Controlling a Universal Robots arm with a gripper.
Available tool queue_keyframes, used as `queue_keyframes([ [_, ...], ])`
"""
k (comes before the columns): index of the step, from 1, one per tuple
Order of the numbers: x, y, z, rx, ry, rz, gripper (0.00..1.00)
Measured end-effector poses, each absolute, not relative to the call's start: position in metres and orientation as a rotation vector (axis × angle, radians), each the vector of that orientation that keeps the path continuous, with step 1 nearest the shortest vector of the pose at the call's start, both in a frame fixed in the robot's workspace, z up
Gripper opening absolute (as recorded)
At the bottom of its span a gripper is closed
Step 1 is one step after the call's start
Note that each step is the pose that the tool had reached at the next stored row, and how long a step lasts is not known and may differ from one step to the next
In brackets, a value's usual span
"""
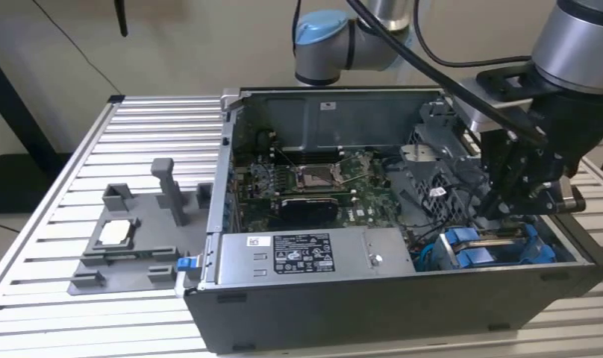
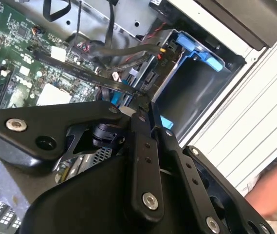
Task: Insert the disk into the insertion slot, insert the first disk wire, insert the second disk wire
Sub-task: 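Insert the second disk wire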
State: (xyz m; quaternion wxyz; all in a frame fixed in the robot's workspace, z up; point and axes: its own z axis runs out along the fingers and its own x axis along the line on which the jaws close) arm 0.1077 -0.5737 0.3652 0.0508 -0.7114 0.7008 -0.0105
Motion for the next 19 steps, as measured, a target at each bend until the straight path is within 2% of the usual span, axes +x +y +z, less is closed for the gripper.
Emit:
queue_keyframes([
  [19,0.1162,-0.5760,0.3560,-2.126,2.174,-0.019,0.16],
])
